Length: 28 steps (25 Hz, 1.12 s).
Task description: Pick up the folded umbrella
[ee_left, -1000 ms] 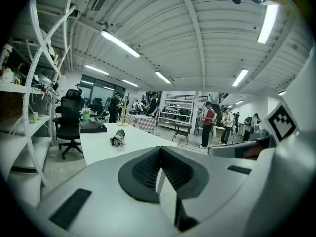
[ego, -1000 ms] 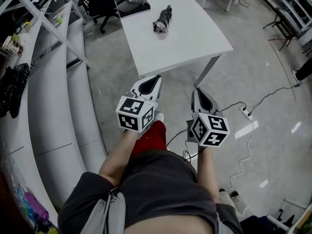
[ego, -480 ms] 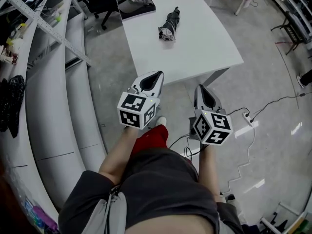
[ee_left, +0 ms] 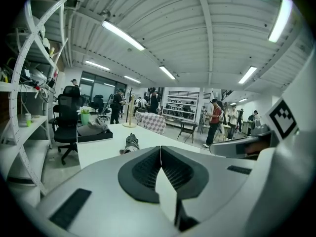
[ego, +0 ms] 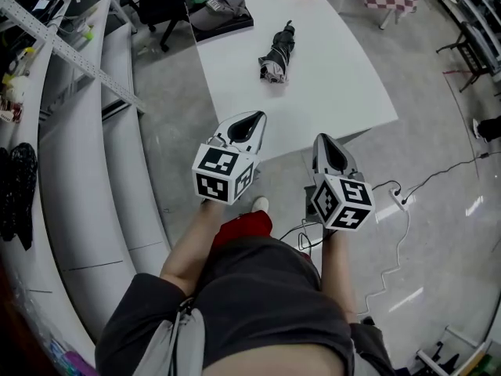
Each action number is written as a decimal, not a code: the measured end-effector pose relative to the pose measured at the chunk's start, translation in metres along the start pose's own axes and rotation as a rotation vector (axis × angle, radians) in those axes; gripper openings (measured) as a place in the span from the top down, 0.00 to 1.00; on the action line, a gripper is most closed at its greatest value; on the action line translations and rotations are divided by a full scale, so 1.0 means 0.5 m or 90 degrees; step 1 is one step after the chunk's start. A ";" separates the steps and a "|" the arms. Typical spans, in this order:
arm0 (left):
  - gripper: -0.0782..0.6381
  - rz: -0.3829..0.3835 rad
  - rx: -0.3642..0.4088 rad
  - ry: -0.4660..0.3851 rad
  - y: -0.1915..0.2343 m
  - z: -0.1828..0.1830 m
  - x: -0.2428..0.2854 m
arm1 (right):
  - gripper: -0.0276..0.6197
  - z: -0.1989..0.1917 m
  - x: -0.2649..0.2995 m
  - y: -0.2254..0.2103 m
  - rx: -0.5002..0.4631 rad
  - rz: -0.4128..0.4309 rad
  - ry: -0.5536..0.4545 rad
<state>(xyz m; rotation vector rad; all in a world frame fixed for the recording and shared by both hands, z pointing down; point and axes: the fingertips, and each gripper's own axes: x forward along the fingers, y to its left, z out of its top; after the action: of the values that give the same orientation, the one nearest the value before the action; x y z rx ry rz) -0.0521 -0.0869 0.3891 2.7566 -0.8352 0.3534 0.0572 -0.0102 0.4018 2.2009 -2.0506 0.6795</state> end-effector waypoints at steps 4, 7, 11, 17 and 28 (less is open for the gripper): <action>0.87 -0.003 0.000 0.002 0.034 0.007 0.024 | 0.93 0.017 0.040 0.004 -0.002 -0.002 -0.002; 0.87 -0.003 0.001 -0.001 0.054 0.012 0.037 | 0.93 0.021 0.063 0.006 -0.002 -0.006 0.002; 0.87 -0.002 0.000 0.005 0.077 0.010 0.053 | 0.93 0.019 0.086 0.008 0.000 -0.010 0.007; 0.87 -0.003 -0.001 0.012 0.098 0.019 0.073 | 0.93 0.037 0.107 0.009 -0.005 -0.014 0.003; 0.86 -0.008 -0.012 0.024 0.109 0.022 0.118 | 0.93 0.067 0.131 -0.007 -0.020 -0.014 -0.001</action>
<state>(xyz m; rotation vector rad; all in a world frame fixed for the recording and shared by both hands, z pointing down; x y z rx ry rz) -0.0335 -0.1642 0.4047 2.7279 -0.8078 0.3908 0.0713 -0.0821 0.3957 2.2040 -2.0197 0.6388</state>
